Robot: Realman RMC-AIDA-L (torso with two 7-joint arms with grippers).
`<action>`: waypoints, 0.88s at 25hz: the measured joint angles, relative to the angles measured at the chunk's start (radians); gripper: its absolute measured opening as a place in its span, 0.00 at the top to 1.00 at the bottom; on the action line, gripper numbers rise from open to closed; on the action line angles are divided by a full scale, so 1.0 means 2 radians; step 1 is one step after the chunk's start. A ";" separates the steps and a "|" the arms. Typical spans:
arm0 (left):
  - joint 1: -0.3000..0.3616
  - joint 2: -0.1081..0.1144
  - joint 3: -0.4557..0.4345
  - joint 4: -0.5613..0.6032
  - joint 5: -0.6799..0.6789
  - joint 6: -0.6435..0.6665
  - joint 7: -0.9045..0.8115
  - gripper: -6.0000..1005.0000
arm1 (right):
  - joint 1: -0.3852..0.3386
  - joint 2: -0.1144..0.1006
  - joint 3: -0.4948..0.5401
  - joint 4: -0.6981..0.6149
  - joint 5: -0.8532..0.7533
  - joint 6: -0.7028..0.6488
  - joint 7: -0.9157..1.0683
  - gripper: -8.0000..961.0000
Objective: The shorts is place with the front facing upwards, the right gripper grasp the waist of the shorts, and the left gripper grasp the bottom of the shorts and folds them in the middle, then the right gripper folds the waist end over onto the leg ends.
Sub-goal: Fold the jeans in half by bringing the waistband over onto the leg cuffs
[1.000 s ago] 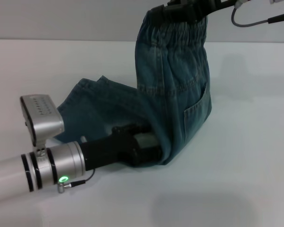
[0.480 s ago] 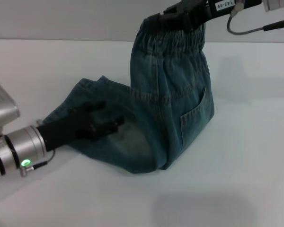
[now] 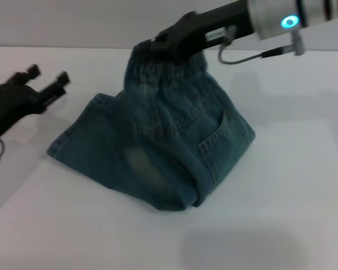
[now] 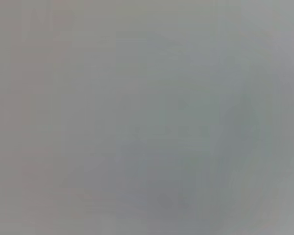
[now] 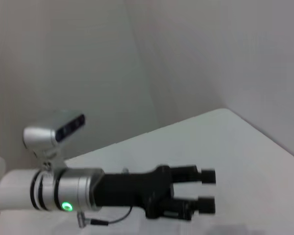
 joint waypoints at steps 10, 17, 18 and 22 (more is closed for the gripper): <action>0.025 0.000 -0.054 -0.007 -0.001 0.048 0.028 0.19 | 0.000 0.005 -0.166 0.044 0.112 0.151 -0.062 0.95; 0.035 -0.001 -0.055 -0.029 -0.012 0.069 0.050 0.19 | -0.006 0.006 -0.256 0.074 0.225 0.220 -0.139 0.95; 0.036 -0.001 -0.055 -0.031 -0.012 0.070 0.052 0.19 | -0.003 0.006 -0.264 0.078 0.228 0.228 -0.141 0.95; 0.037 -0.001 -0.055 -0.037 -0.012 0.073 0.062 0.19 | 0.008 0.007 -0.290 0.092 0.233 0.242 -0.142 0.94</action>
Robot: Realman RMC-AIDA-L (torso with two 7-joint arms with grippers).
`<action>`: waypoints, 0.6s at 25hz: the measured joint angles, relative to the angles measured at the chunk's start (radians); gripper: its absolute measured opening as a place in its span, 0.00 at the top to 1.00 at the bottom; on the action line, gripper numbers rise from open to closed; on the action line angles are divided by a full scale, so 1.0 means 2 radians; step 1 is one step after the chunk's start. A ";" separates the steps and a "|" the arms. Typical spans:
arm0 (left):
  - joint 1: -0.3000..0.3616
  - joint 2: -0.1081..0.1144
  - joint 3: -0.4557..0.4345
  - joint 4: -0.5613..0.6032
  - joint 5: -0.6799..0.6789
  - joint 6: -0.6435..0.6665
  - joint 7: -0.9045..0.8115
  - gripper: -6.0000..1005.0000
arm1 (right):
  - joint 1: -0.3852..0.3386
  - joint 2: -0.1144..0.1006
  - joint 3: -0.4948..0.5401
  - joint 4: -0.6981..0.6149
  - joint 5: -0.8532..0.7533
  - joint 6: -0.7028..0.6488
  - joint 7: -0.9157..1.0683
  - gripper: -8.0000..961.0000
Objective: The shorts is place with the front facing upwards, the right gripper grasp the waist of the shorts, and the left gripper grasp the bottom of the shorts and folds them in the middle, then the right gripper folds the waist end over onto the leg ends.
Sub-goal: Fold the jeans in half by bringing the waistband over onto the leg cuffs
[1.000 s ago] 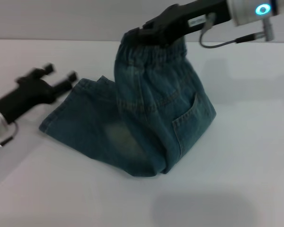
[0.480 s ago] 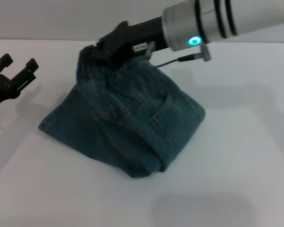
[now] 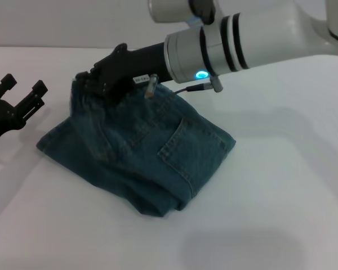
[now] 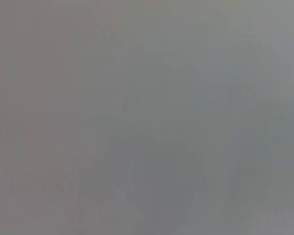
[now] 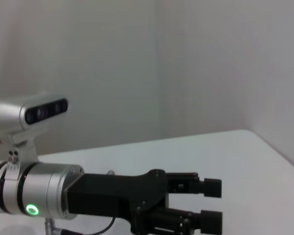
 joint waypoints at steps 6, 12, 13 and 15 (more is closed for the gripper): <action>-0.003 0.000 0.000 -0.015 0.000 0.001 0.018 0.19 | 0.001 0.001 -0.023 0.007 0.011 0.017 -0.001 0.93; -0.004 -0.001 -0.001 -0.018 0.000 0.002 0.021 0.19 | -0.009 0.001 -0.031 0.004 0.014 0.025 -0.003 0.75; -0.004 -0.001 -0.001 -0.020 0.000 0.002 0.023 0.19 | -0.010 0.001 -0.032 0.004 0.014 0.024 -0.003 0.71; -0.005 -0.001 -0.001 -0.022 0.000 0.001 0.025 0.19 | -0.014 0.001 -0.033 0.000 0.015 0.011 -0.004 0.64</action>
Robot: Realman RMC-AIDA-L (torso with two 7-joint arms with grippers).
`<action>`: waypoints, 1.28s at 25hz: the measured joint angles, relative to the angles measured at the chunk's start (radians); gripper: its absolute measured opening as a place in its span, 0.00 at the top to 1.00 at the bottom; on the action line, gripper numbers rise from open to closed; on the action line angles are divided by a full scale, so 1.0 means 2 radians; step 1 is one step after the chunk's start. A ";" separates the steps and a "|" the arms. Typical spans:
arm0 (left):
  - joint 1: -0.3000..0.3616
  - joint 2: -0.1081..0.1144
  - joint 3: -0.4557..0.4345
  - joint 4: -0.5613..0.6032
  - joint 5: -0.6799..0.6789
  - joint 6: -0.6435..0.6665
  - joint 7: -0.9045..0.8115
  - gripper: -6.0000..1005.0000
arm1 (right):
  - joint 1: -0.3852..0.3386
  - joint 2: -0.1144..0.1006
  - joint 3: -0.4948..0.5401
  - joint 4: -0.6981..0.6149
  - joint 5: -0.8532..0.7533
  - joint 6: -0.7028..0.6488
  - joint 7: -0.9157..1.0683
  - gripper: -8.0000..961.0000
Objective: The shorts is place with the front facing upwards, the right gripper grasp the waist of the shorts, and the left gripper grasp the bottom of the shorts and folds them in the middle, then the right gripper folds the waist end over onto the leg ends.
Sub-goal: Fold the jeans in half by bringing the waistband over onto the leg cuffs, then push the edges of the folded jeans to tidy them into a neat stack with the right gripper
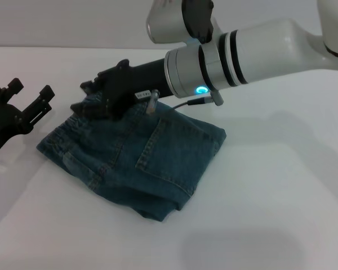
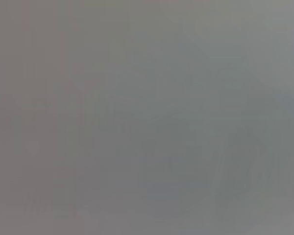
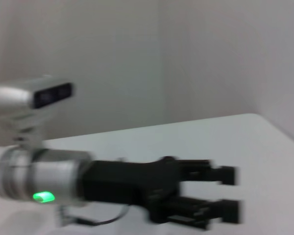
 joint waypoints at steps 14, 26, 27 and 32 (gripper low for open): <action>-0.001 0.000 -0.001 -0.003 -0.008 -0.009 0.009 0.19 | -0.022 -0.011 0.062 -0.009 -0.079 -0.269 0.086 0.54; -0.006 -0.001 -0.001 -0.017 -0.020 -0.014 0.013 0.19 | -0.020 -0.009 0.062 0.057 -0.168 -0.284 0.127 0.55; -0.006 -0.001 -0.001 -0.019 -0.020 -0.015 0.014 0.19 | -0.020 -0.009 0.063 0.060 -0.171 -0.282 0.127 0.55; -0.007 -0.001 -0.001 -0.020 -0.020 -0.017 0.015 0.19 | -0.021 -0.010 0.064 0.067 -0.184 -0.256 0.129 0.55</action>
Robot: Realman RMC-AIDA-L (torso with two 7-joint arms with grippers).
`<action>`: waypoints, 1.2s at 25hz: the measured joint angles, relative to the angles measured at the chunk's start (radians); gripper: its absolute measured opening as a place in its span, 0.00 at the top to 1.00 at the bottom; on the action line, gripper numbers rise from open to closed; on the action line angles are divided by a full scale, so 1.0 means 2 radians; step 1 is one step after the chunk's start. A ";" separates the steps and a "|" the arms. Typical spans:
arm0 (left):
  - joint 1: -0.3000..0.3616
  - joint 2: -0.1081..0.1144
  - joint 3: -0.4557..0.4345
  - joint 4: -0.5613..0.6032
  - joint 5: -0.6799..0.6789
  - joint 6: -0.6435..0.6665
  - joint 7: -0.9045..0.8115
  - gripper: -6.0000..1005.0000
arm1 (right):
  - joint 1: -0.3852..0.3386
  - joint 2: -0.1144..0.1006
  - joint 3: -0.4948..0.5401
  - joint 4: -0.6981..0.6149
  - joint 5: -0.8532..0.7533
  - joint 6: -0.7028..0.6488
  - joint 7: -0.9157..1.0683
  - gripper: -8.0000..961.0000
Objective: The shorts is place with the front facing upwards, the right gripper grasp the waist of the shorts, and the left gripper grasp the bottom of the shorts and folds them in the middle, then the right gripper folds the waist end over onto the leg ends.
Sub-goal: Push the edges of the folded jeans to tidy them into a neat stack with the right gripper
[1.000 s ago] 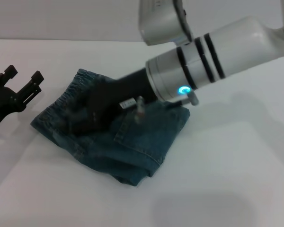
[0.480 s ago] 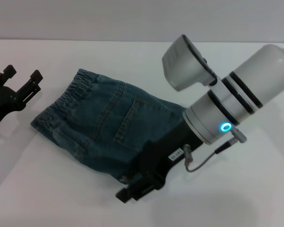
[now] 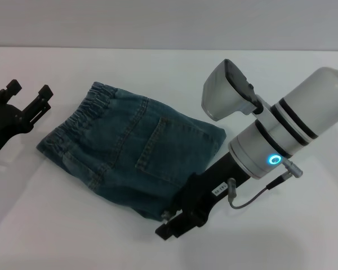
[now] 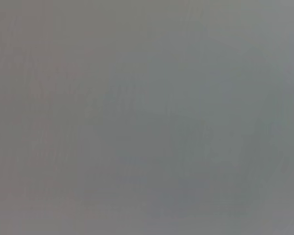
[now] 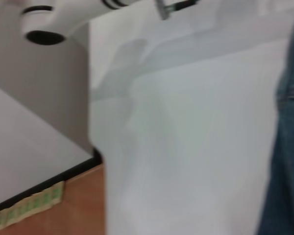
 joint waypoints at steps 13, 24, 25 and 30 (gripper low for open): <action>0.001 0.001 0.000 -0.007 -0.001 -0.001 0.000 0.19 | -0.014 -0.002 0.047 0.001 -0.042 0.089 0.018 0.55; 0.001 0.000 -0.001 -0.008 -0.002 -0.008 0.000 0.19 | -0.075 -0.007 0.163 -0.030 -0.051 0.133 -0.023 0.55; 0.001 0.000 -0.001 -0.008 -0.003 -0.010 0.000 0.19 | -0.075 -0.007 0.163 -0.030 -0.051 0.133 -0.023 0.55; 0.000 0.000 -0.001 -0.007 -0.013 -0.013 0.000 0.19 | -0.104 -0.003 0.168 -0.076 -0.025 0.081 -0.038 0.55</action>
